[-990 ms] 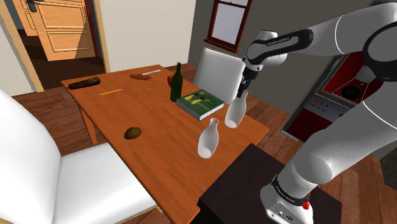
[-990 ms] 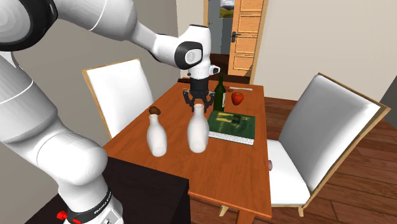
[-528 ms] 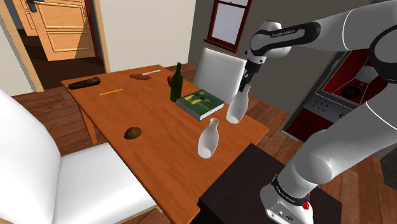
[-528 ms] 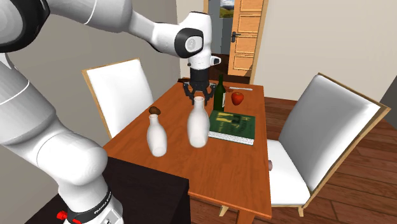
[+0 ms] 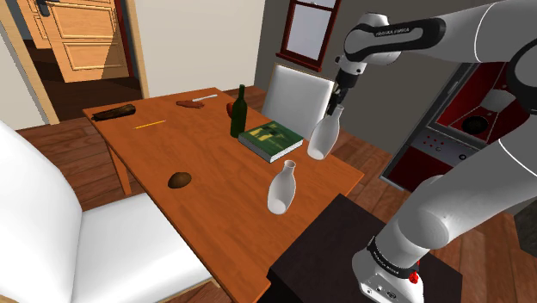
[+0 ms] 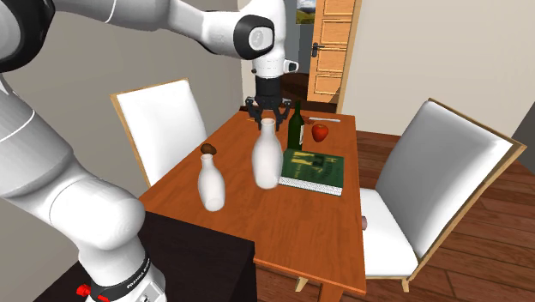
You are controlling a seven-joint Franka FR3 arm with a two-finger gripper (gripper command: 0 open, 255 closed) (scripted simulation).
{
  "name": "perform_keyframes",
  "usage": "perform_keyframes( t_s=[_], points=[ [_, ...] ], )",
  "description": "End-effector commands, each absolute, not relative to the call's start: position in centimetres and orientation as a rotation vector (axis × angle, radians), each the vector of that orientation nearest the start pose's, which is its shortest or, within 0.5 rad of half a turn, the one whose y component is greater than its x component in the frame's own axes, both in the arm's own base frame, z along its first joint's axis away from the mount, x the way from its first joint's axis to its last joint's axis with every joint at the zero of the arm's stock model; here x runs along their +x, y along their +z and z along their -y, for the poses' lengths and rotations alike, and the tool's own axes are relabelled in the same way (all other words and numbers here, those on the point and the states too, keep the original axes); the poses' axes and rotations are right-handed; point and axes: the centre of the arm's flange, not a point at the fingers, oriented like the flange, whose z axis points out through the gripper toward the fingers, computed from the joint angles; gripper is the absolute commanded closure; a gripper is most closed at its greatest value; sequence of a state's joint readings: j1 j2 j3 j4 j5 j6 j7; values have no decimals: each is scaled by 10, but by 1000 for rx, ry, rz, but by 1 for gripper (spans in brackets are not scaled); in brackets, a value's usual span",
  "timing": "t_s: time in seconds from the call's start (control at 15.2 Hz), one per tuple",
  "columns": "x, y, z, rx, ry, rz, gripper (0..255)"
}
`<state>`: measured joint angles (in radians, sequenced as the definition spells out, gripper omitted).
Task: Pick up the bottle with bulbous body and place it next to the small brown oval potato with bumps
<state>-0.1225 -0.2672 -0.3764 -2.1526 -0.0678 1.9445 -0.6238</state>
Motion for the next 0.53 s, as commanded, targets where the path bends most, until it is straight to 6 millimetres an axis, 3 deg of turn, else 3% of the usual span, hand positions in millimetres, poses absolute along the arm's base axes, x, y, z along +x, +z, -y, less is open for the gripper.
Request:
perform_keyframes(
  t_s=[0.0,0.46],
  points=[
    [419,519,245,-3124,-84,248,255],
    [419,556,245,-3124,-84,248,255]
  ],
)
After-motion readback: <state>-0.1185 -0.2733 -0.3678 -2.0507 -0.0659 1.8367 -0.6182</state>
